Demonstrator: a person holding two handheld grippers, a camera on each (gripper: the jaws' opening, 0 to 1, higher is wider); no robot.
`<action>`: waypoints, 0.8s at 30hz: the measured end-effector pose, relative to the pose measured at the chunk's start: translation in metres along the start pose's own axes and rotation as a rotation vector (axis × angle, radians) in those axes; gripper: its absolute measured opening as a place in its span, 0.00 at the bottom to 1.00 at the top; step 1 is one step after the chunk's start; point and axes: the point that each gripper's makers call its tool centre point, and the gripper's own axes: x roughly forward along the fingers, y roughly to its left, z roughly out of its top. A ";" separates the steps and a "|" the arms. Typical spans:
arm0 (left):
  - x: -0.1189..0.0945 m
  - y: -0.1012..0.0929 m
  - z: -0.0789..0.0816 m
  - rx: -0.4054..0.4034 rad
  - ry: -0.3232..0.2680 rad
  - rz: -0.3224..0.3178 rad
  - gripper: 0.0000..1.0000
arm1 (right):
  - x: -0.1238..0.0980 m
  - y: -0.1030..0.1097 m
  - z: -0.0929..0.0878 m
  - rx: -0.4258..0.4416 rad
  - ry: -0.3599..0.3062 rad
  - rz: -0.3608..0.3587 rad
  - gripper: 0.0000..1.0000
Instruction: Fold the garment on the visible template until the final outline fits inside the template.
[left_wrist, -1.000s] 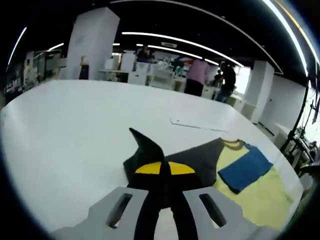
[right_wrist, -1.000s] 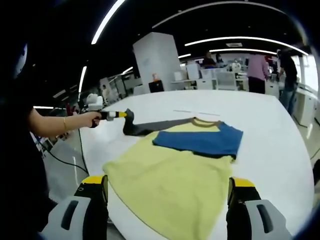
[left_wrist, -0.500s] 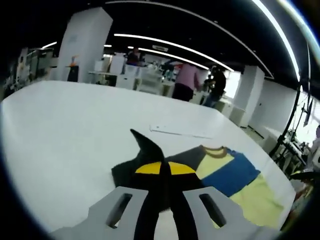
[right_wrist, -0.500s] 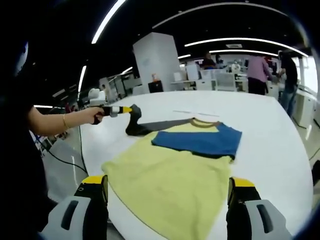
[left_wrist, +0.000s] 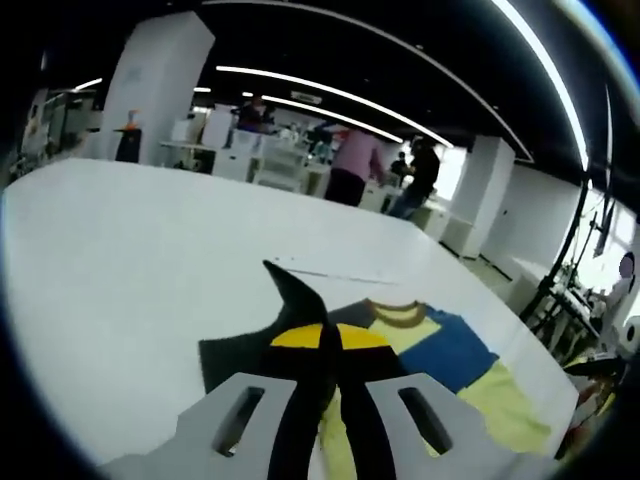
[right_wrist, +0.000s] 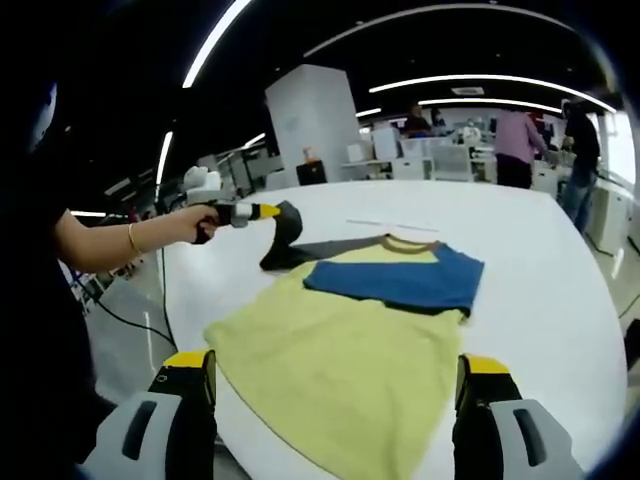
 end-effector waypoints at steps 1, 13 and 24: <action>0.002 -0.002 0.000 -0.003 0.000 -0.003 0.00 | 0.000 0.000 0.000 0.001 -0.001 -0.001 0.99; 0.021 -0.033 0.006 -0.057 -0.026 -0.071 0.00 | -0.002 -0.008 -0.003 0.005 0.003 -0.007 0.99; 0.037 -0.071 0.014 -0.077 -0.050 -0.144 0.00 | -0.004 -0.018 -0.011 0.020 0.010 -0.014 0.99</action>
